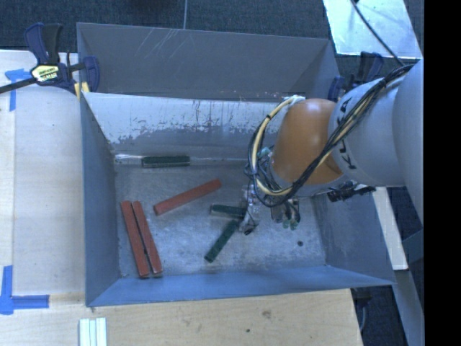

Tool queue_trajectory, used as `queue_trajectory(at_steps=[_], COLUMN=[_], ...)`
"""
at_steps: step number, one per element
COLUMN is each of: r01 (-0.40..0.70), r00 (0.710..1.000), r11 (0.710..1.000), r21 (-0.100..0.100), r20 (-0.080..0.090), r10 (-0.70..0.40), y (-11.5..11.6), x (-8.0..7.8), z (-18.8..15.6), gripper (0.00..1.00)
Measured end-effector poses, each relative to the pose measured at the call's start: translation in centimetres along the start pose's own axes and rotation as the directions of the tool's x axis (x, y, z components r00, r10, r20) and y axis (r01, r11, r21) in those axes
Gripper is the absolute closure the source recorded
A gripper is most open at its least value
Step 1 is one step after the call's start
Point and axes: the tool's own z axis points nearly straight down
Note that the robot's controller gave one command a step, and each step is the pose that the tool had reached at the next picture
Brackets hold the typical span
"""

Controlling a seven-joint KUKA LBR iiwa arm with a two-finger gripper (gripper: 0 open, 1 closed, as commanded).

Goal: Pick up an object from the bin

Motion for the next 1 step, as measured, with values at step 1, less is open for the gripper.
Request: queue_trajectory(at_steps=[1], r01=[0.381], r00=[0.925], r11=[0.925], r21=[0.002], r20=[0.007], r10=[-0.381], y=[1.86], x=[-1.37], z=[-14.18], gripper=[1.0])
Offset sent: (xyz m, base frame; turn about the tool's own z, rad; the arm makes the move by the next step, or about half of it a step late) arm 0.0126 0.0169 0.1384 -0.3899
